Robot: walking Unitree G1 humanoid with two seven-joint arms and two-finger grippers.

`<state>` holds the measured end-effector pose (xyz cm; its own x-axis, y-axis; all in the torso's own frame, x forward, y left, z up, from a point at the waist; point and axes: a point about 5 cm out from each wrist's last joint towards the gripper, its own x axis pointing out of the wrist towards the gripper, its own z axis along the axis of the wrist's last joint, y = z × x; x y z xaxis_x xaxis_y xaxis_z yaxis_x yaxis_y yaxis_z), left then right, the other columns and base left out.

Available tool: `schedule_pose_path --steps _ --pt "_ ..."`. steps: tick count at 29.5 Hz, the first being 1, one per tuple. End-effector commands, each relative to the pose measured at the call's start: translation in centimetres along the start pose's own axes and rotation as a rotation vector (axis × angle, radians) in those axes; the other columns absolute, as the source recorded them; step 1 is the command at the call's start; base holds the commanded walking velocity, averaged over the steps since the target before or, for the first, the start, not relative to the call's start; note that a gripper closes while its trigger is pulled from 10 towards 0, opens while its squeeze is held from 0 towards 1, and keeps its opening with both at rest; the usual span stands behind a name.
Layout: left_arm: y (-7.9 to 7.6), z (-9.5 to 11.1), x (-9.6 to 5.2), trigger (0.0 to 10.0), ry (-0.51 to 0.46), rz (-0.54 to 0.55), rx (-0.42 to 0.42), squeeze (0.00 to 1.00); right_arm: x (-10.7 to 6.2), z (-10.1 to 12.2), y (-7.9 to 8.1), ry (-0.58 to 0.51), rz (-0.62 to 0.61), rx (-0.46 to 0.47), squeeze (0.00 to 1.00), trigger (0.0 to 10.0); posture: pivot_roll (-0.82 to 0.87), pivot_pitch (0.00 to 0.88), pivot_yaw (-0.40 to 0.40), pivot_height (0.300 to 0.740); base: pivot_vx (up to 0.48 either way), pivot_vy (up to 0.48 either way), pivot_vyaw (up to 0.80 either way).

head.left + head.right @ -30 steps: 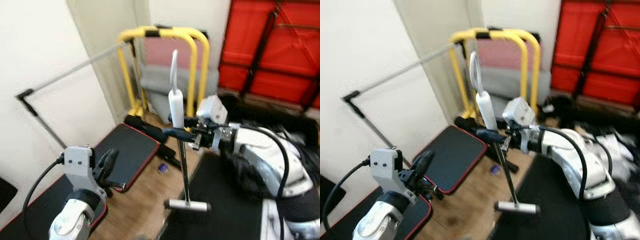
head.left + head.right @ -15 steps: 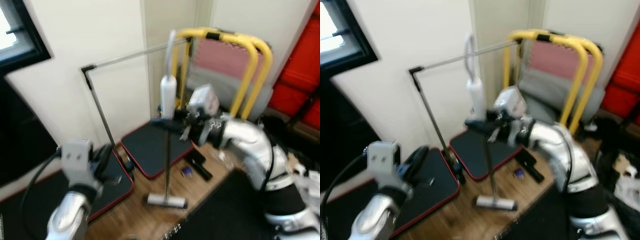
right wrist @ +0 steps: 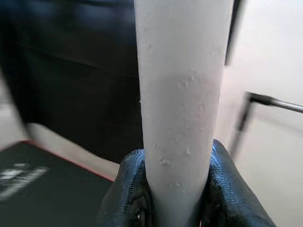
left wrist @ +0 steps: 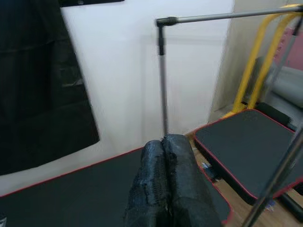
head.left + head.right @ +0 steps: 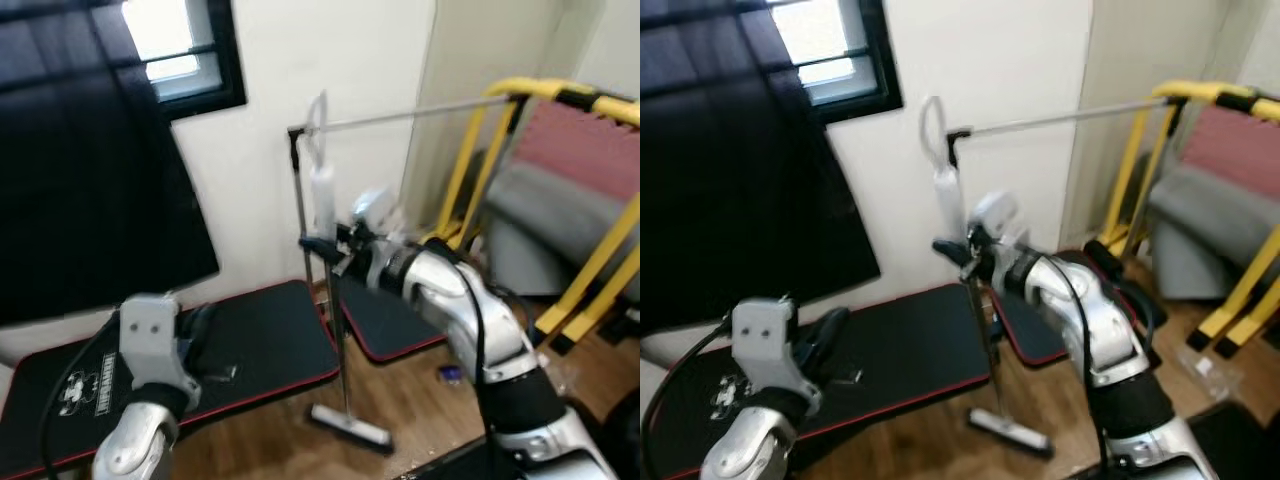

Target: Sweep floor

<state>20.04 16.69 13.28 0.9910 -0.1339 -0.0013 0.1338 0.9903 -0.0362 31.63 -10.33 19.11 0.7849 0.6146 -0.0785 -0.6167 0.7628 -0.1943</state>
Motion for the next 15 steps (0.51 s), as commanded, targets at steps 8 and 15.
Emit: schedule_pose_path --steps 8,15 --pt "-0.7 0.5 -1.1 10.0 0.016 -0.048 -0.031 0.00 1.4 1.3 -1.7 -0.050 -0.160 -0.032 0.00 10.0 -0.08 0.114 0.016 0.740 0.000 0.000 0.00" --pt "-1.1 1.0 -1.8 10.0 0.014 -0.067 -0.052 0.00 3.0 1.6 -1.8 -0.091 -0.144 0.006 0.00 10.0 -0.07 0.161 0.003 0.740 0.000 0.000 0.00"
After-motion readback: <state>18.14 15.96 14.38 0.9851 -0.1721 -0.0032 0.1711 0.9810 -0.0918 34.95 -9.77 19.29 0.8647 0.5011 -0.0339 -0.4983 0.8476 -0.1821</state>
